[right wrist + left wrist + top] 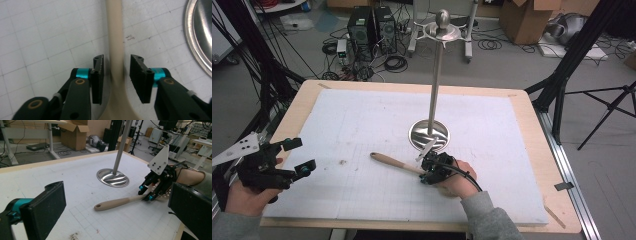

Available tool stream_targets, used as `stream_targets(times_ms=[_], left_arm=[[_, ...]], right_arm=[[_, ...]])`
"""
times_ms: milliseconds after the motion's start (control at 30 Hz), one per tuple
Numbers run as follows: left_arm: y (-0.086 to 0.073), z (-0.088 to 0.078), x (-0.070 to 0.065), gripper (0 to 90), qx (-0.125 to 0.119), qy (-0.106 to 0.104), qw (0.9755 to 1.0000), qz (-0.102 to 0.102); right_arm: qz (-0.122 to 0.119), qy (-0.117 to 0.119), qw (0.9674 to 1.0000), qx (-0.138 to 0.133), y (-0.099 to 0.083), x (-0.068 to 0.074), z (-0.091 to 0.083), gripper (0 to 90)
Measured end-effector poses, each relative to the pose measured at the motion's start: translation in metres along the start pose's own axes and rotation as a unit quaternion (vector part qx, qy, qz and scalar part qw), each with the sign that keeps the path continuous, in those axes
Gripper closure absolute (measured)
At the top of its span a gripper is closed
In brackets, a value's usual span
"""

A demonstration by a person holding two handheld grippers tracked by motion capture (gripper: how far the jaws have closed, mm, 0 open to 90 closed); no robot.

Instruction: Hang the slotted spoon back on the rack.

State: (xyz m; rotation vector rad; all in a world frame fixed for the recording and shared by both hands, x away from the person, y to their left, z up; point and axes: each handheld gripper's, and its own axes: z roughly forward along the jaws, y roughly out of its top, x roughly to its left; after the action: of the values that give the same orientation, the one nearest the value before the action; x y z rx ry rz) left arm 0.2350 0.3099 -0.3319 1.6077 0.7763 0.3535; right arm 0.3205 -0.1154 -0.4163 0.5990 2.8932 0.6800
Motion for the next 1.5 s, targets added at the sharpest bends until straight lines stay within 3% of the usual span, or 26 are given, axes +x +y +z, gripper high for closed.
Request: stream_targets(times_ms=[167,367,700,867,1233,1267,1500], left_arm=[[0.0,-0.001,0.0,1.8,0.0,0.0,1.0,0.001],[0.0,0.0,-0.001,1.8,0.0,-0.001,1.0,-0.001],[0.0,0.001,0.0,1.8,0.001,0.0,1.0,-0.001],[0.0,0.001,0.0,1.8,0.002,0.0,1.0,-0.001],[0.003,0.003,0.002,1.8,-0.004,-0.004,1.0,0.0],[0.004,0.003,0.002,1.8,-0.006,-0.005,1.0,0.001],[0.004,0.009,0.0,1.8,-0.001,-0.013,0.9998,0.016]], right_arm=[[0.007,-0.002,1.0,0.0,-0.002,-0.001,-0.001,77.1],[0.028,0.007,0.9995,-0.009,-0.006,-0.006,-0.004,77.8],[0.036,0.019,0.9989,-0.023,-0.018,-0.013,-0.011,78.1],[0.039,0.035,0.9974,-0.048,-0.024,-0.018,-0.019,78.0],[0.037,0.041,0.9939,-0.096,-0.033,-0.022,-0.041,78.0],[0.039,0.042,0.9922,-0.111,-0.036,-0.025,-0.048,78.0],[0.048,0.037,0.9873,-0.147,-0.048,-0.031,-0.07,78.0]])
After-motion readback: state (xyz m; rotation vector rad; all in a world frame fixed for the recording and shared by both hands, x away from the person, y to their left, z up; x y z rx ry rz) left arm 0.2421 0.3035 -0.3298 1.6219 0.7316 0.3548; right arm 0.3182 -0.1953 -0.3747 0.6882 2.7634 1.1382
